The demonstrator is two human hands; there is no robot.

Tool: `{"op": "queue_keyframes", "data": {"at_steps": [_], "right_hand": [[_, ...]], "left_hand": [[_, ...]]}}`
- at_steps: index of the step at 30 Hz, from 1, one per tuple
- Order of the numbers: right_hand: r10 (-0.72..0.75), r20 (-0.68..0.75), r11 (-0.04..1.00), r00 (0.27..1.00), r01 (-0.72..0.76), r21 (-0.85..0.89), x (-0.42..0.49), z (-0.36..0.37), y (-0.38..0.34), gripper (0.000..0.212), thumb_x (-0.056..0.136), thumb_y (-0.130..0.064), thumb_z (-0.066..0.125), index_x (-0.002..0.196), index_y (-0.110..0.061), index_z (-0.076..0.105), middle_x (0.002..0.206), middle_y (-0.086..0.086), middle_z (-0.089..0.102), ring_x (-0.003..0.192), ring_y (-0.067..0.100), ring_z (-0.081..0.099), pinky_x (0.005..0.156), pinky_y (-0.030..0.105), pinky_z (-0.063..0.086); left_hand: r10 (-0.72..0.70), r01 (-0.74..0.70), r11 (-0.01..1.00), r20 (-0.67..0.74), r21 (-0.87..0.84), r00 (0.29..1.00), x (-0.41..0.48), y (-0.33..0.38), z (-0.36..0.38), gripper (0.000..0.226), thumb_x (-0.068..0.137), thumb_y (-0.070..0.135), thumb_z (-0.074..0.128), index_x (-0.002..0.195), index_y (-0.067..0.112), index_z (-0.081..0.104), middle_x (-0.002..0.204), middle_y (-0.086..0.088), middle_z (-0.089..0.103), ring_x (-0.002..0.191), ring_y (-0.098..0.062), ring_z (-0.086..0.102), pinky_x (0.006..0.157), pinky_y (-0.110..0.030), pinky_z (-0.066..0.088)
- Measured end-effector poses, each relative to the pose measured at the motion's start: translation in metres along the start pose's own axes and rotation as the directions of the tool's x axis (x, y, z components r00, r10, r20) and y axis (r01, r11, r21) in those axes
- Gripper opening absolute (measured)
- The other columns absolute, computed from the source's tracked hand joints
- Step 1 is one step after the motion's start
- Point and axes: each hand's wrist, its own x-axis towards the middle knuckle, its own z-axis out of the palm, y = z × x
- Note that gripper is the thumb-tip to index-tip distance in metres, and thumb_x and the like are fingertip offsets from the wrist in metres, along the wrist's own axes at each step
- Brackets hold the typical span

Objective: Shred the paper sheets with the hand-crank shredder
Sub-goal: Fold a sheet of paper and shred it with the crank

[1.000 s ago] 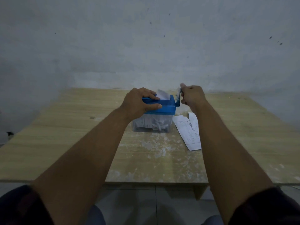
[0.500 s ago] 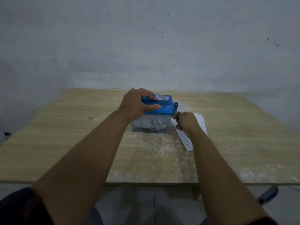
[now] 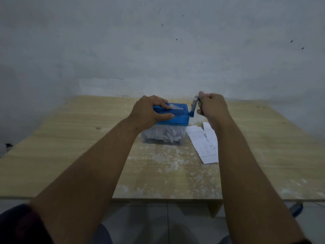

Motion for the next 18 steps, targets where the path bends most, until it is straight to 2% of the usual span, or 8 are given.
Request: {"op": "queue_keyframes", "data": {"at_steps": [3,7,9,11,13,14,16,18], "right_hand": [[0.019,-0.035,0.996,0.999,-0.022,-0.089,0.025,0.012,0.007,0.039,0.107,-0.034,0.058,0.083,-0.005,0.070,0.069,0.004,0.064,0.059,0.016,0.056,0.066,0.032,0.056],[0.118,-0.039,0.984,0.992,-0.122,-0.133,0.036,0.021,0.035,0.033,0.106,-0.029,0.057,0.078,-0.012,0.061,0.083,0.010,0.065,0.070,0.023,0.063,0.072,0.038,0.060],[0.169,0.031,0.939,0.985,-0.151,-0.308,0.030,0.020,0.054,0.023,0.106,-0.030,0.058,0.093,-0.012,0.064,0.097,0.012,0.068,0.085,0.026,0.067,0.079,0.036,0.055],[0.149,0.060,0.809,0.987,-0.087,-0.582,0.019,0.017,0.073,0.029,0.105,-0.029,0.059,0.119,-0.004,0.063,0.117,0.015,0.070,0.109,0.030,0.066,0.088,0.035,0.050],[0.143,0.050,0.842,0.989,-0.095,-0.531,0.002,0.018,0.086,0.031,0.104,-0.022,0.058,0.125,0.000,0.062,0.123,0.019,0.068,0.115,0.035,0.064,0.095,0.039,0.052],[0.115,0.028,0.876,0.993,-0.088,-0.474,-0.008,0.018,0.090,0.025,0.103,-0.019,0.057,0.119,-0.001,0.064,0.119,0.019,0.069,0.111,0.035,0.066,0.097,0.044,0.056],[0.073,-0.133,0.954,0.988,-0.108,-0.278,-0.030,0.020,0.096,0.019,0.100,-0.022,0.053,0.097,-0.007,0.064,0.098,0.013,0.071,0.090,0.029,0.067,0.089,0.054,0.060],[0.033,-0.232,0.978,0.972,-0.079,-0.195,-0.049,0.019,0.089,0.023,0.100,-0.028,0.051,0.086,-0.011,0.058,0.081,0.006,0.065,0.074,0.023,0.060,0.077,0.051,0.058]], "left_hand": [[0.003,-0.003,1.000,-0.002,0.005,1.000,-0.001,0.001,0.001,0.039,0.072,0.052,0.092,0.104,0.032,0.085,0.122,0.015,0.073,0.108,0.003,0.066,0.089,-0.010,0.048],[0.003,-0.003,1.000,-0.019,-0.008,1.000,-0.003,0.001,0.002,0.037,0.071,0.054,0.093,0.101,0.034,0.085,0.121,0.015,0.073,0.110,0.002,0.066,0.095,-0.021,0.052],[-0.002,0.002,1.000,-0.032,-0.002,0.999,-0.003,0.001,0.003,0.036,0.070,0.054,0.093,0.100,0.035,0.085,0.120,0.015,0.073,0.109,0.003,0.066,0.094,-0.022,0.054],[-0.006,0.006,1.000,-0.041,0.003,0.999,-0.003,0.001,0.004,0.036,0.070,0.054,0.094,0.099,0.036,0.085,0.119,0.016,0.073,0.107,0.003,0.066,0.093,-0.022,0.054],[-0.010,0.010,1.000,-0.049,-0.004,0.999,-0.003,0.000,0.005,0.035,0.069,0.054,0.095,0.098,0.036,0.085,0.119,0.017,0.073,0.107,0.005,0.066,0.093,-0.021,0.054],[-0.013,0.013,1.000,-0.053,-0.006,0.999,-0.004,0.000,0.005,0.035,0.069,0.054,0.095,0.098,0.036,0.085,0.118,0.017,0.074,0.107,0.005,0.066,0.092,-0.020,0.054],[-0.014,0.014,1.000,-0.058,0.000,0.998,-0.004,0.000,0.005,0.036,0.069,0.054,0.095,0.099,0.036,0.085,0.118,0.018,0.074,0.106,0.007,0.065,0.090,-0.016,0.051],[-0.019,0.020,1.000,-0.059,0.005,0.998,-0.004,0.001,0.006,0.037,0.069,0.055,0.095,0.099,0.036,0.085,0.118,0.018,0.074,0.106,0.007,0.066,0.089,-0.014,0.050]]}}
